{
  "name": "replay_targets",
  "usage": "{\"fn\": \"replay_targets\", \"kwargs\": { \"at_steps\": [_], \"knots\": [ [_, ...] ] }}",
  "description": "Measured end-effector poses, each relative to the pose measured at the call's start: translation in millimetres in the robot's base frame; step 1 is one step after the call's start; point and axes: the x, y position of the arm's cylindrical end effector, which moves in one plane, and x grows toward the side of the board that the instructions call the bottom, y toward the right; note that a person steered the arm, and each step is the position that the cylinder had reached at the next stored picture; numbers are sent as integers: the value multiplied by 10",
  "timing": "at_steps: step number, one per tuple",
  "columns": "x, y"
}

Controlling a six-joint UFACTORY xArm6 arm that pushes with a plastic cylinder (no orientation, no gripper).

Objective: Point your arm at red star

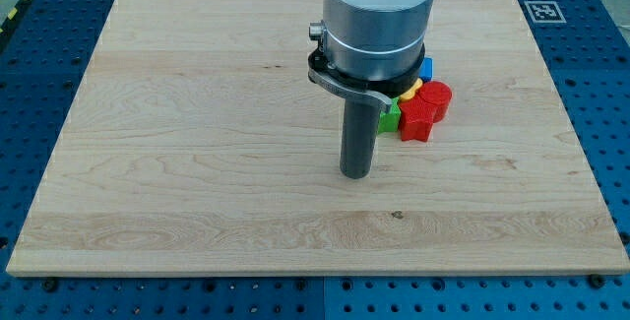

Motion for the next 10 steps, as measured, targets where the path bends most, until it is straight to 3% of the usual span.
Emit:
{"fn": "replay_targets", "kwargs": {
  "at_steps": [10],
  "knots": [
    [-54, 651]
  ]
}}
